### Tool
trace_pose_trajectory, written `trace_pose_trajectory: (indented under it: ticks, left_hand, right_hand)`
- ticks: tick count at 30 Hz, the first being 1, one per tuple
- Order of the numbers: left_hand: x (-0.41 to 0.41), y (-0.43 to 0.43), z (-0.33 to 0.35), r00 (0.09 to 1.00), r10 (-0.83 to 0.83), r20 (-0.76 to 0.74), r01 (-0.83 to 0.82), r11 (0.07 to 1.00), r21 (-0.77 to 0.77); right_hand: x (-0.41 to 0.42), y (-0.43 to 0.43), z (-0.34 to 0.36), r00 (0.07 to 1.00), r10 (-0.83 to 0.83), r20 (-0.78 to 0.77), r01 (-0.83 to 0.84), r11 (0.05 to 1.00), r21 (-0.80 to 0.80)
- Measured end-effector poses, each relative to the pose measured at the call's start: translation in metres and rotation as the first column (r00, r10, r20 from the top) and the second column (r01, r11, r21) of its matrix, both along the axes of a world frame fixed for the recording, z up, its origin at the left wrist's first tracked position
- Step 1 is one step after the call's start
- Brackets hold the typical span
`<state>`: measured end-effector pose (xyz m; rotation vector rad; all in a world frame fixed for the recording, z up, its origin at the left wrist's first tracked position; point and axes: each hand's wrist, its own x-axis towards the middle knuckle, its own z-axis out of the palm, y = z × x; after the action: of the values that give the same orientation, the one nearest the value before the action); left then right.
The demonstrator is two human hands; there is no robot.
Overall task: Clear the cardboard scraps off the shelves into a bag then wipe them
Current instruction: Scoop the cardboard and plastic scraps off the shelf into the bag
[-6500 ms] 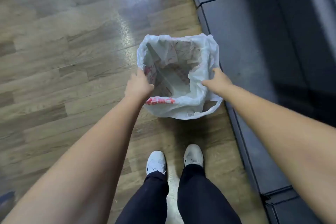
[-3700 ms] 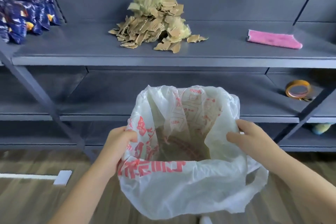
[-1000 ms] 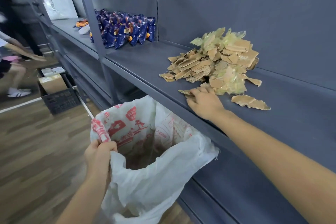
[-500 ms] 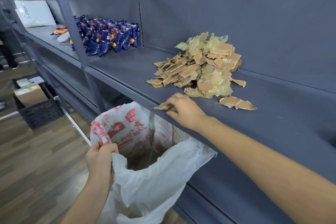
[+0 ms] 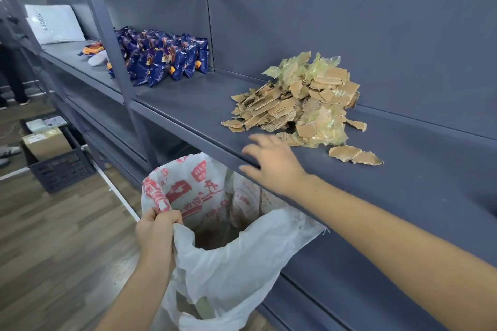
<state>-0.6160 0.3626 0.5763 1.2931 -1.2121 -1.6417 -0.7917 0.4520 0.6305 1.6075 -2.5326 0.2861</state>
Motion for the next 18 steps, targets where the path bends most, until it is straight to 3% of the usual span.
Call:
trace_pose_trajectory:
  ticks: [5,8,12,18]
  left_hand:
    - [-0.003,-0.003,-0.002,1.000,0.011,-0.006,-0.011,0.999,0.030]
    - [-0.004,-0.004,-0.002,1.000,0.005,-0.002,-0.005,1.000,0.019]
    - [-0.005,-0.004,-0.003,1.000,0.011,0.006,-0.011,1.000,0.005]
    - [-0.007,-0.002,-0.001,1.000,0.015,-0.007,-0.015,1.000,0.004]
  right_hand:
    - [-0.061,0.010,0.033,0.939,-0.335,-0.083,0.329,0.941,-0.074]
    - [-0.098,0.018,0.043,0.881,-0.469,0.066,0.472,0.881,-0.041]
    - [-0.119,0.028,0.014,0.869,-0.453,0.198,0.426,0.890,0.165]
    - [-0.115,0.026,0.002,0.907,-0.414,0.077,0.408,0.909,0.088]
